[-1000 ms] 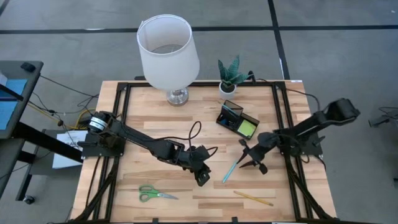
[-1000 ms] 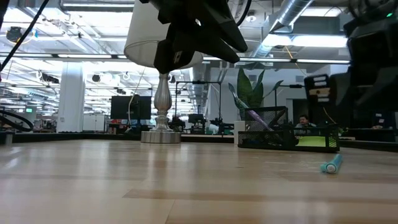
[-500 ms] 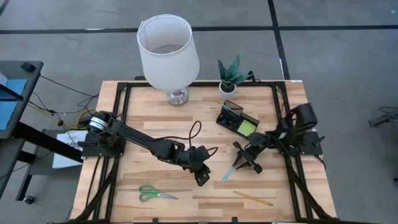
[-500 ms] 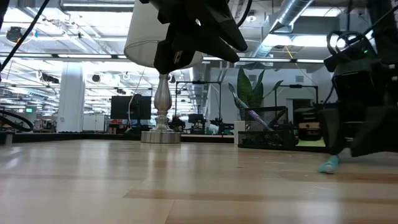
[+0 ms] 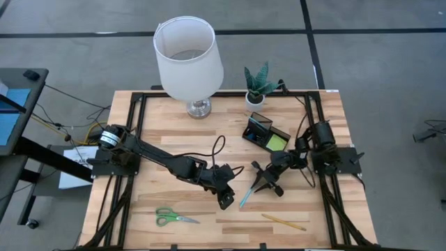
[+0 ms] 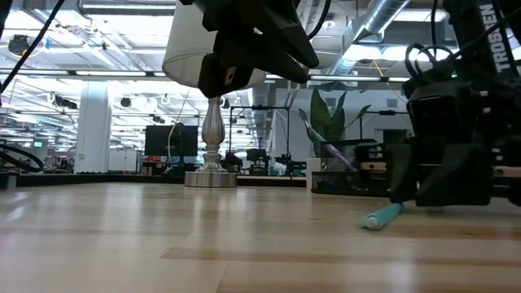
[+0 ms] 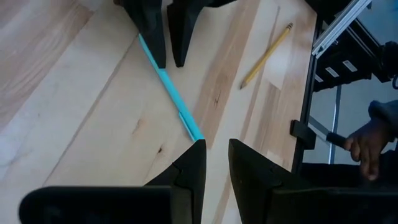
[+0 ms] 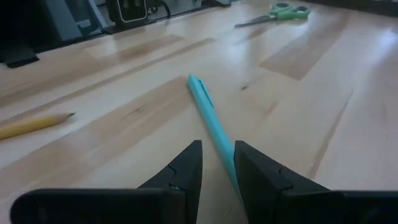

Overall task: Pick and place office supplies into organizer
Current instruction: Put the light blue pen into the black organizer

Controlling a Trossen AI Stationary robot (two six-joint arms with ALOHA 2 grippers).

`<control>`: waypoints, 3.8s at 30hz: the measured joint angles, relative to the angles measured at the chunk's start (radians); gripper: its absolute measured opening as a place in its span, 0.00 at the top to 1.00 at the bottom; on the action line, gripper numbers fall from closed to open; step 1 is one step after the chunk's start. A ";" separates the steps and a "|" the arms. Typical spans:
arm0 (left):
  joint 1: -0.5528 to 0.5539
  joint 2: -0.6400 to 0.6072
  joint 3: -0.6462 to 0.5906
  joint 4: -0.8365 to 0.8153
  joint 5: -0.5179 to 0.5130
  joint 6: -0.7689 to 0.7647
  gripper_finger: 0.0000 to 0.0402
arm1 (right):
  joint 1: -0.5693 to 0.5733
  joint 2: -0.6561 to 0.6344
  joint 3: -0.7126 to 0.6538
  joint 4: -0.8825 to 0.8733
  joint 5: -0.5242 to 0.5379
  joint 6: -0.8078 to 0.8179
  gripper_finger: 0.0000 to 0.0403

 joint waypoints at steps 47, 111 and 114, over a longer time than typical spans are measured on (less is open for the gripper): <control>-0.007 0.000 0.000 -0.026 0.135 -0.060 0.85 | 0.065 0.149 0.274 -0.151 -0.005 0.087 0.94; 0.251 -0.375 0.000 -0.586 -0.272 0.516 1.00 | -0.502 -0.358 1.043 -2.421 0.616 0.546 0.87; 0.251 -0.375 0.000 -0.590 -0.272 0.519 1.00 | -0.502 -0.338 1.051 -2.417 0.616 0.546 0.85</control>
